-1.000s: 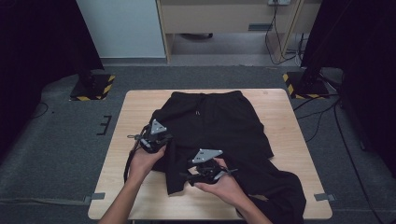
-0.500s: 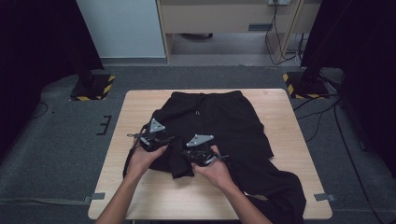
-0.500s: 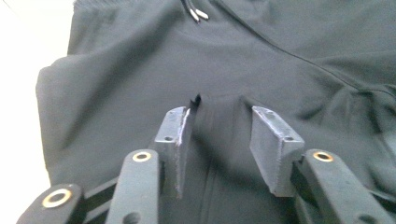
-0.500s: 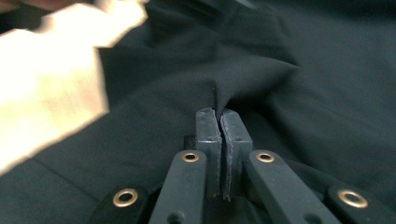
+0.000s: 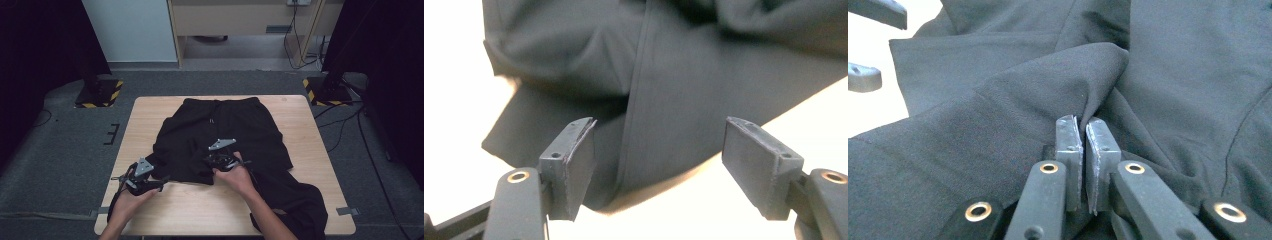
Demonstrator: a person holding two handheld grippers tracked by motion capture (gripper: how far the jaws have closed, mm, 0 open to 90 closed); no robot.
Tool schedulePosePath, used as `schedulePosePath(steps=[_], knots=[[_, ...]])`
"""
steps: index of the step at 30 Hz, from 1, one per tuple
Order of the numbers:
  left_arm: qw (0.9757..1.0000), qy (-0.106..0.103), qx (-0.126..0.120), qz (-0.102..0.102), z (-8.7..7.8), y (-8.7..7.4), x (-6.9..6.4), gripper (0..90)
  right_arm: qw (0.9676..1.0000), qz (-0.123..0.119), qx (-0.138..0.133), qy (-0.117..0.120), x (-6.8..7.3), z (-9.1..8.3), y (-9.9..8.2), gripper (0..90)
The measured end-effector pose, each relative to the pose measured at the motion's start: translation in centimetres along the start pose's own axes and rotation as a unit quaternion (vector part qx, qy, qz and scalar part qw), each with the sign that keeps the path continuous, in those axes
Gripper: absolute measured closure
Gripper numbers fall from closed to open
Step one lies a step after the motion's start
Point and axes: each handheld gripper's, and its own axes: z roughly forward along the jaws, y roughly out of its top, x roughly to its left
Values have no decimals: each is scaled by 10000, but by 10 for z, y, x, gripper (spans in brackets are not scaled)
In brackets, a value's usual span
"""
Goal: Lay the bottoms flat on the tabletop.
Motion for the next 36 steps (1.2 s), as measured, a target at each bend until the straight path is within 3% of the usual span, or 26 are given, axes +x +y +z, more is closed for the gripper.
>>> schedulePosePath(steps=[4,7,9,11,13,17,20,25,29,36], knots=[[9998,-28,145,103,10,1,1,323,10000,10,-39,39,-1,0,0,861],[9997,-98,179,115,14,1,1,476,10000,15,-52,62,-1,0,0,860],[9997,-114,188,106,14,2,0,626,9999,61,-57,72,-1,0,0,859],[9994,-120,306,87,12,3,-2,794,9999,43,-68,65,-1,0,-1,851],[9987,-183,467,28,7,4,-5,882,9999,69,-76,82,0,0,-1,814],[9988,-228,408,164,-26,-3,-16,887,9998,85,-86,133,2,-4,1,554],[9994,-128,264,160,-58,-15,-19,887,9998,23,-164,87,2,-10,1,438],[9997,40,216,138,-103,-42,-22,887,9994,-87,-328,-32,3,-23,1,381],[9996,177,233,17,-136,-67,-20,886,9985,-273,-413,-243,-4,-46,-3,356],[9989,309,354,-88,-163,-100,-19,885,9966,-138,-352,-727,-36,-80,-25,295]])
